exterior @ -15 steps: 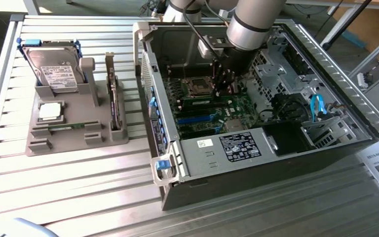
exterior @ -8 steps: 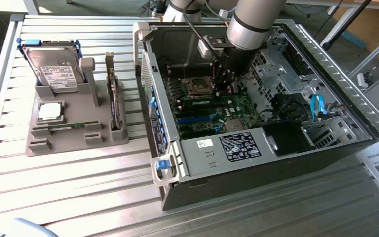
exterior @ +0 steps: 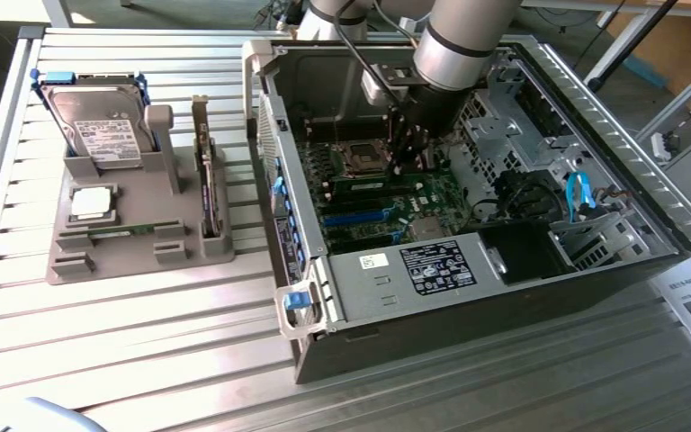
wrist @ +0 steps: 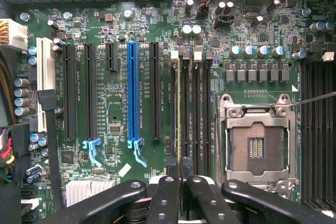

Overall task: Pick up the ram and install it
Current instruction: 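Insert the ram into the slot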

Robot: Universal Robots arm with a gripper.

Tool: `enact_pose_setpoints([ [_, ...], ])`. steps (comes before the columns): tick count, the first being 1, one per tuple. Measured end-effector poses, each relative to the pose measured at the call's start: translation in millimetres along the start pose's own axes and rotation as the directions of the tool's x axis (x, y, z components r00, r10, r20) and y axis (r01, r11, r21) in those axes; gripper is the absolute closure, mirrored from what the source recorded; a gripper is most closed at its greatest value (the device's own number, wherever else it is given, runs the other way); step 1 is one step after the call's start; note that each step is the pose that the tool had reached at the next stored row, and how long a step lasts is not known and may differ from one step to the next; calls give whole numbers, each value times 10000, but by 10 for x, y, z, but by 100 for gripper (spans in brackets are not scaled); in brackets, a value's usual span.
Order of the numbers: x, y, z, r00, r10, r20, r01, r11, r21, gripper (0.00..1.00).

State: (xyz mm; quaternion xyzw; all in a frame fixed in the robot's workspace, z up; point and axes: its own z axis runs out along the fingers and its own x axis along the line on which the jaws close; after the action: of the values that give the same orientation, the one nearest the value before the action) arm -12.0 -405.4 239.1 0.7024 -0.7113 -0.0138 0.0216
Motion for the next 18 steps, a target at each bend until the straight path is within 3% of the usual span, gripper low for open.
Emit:
enact_pose_setpoints([
  [12,0,5,-23,10000,1,-2,-1,10000,10,88],
  [18,1,18,-23,10000,-13,9,13,10000,57,88],
])
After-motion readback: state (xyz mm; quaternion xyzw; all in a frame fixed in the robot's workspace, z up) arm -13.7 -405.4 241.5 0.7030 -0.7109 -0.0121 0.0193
